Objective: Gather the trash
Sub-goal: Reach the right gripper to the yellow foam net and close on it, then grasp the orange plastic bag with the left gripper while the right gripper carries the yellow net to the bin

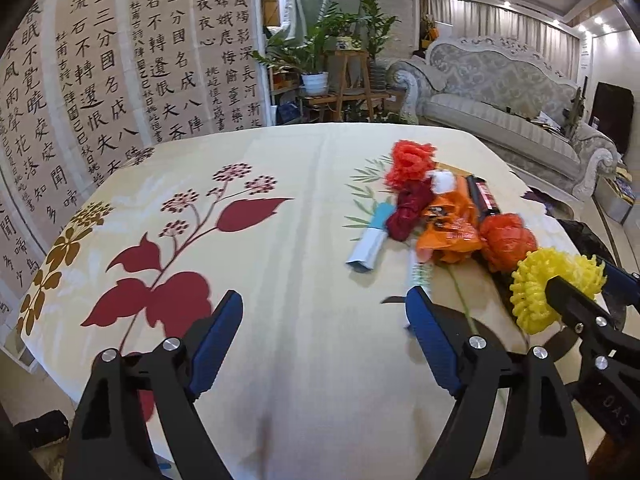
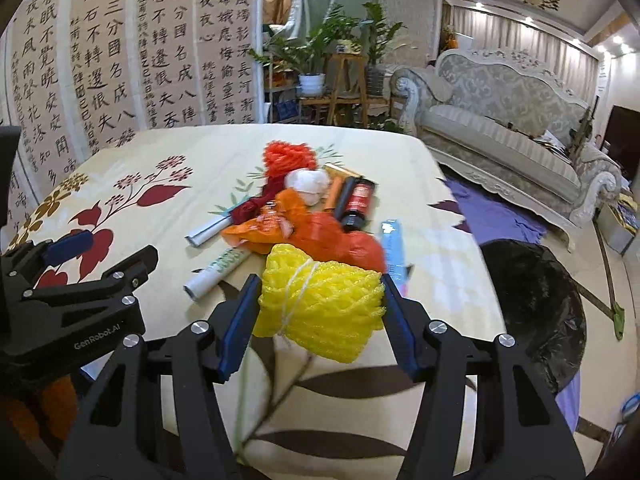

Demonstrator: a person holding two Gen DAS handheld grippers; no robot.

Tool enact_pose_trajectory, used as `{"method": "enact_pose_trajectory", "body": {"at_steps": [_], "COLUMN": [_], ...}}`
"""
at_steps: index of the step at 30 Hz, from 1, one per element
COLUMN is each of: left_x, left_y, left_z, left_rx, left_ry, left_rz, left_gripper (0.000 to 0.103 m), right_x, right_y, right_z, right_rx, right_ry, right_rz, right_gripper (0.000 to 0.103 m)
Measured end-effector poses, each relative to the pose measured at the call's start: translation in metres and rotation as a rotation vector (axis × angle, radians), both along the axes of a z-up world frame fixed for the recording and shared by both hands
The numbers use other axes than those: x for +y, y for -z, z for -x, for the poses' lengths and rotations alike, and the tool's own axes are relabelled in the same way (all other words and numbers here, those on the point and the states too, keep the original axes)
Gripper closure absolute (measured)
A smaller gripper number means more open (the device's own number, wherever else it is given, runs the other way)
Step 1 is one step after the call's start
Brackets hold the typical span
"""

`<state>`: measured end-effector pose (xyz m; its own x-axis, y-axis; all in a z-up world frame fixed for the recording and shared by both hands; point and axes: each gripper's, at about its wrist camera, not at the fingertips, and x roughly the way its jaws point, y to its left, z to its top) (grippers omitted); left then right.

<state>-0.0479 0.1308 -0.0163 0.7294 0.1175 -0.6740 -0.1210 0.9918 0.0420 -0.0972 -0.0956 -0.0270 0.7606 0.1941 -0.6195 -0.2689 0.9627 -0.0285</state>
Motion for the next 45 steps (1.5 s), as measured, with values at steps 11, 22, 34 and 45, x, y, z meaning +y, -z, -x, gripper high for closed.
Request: {"method": "enact_pose_trajectory", "body": {"at_steps": [11,22,34,45], "left_x": [-0.048,-0.056,-0.062,-0.062], "left_y": [0.001,0.002,0.005,0.014], "left_z": [-0.017,-0.050,-0.088,-0.090], "left_rx": [0.013,0.043,0.080,0.131], "left_ry": [0.076,0.068,0.092,0.181], "left_rz": [-0.022,-0.028,-0.036,0.053], "left_gripper": [0.022,0.022,0.022,0.061], "right_x": [-0.060,-0.080,-0.078,-0.078], "right_y": [0.001,0.003,0.003,0.008], "right_z": [-0.007,-0.035,-0.072,-0.082], "right_rx": [-0.015,-0.011,0.014,0.037], "right_ry": [0.126,0.149,0.144,0.145], "right_rz": [-0.025,-0.045,-0.055,-0.058], "right_gripper": [0.046,0.045,0.045,0.045]}}
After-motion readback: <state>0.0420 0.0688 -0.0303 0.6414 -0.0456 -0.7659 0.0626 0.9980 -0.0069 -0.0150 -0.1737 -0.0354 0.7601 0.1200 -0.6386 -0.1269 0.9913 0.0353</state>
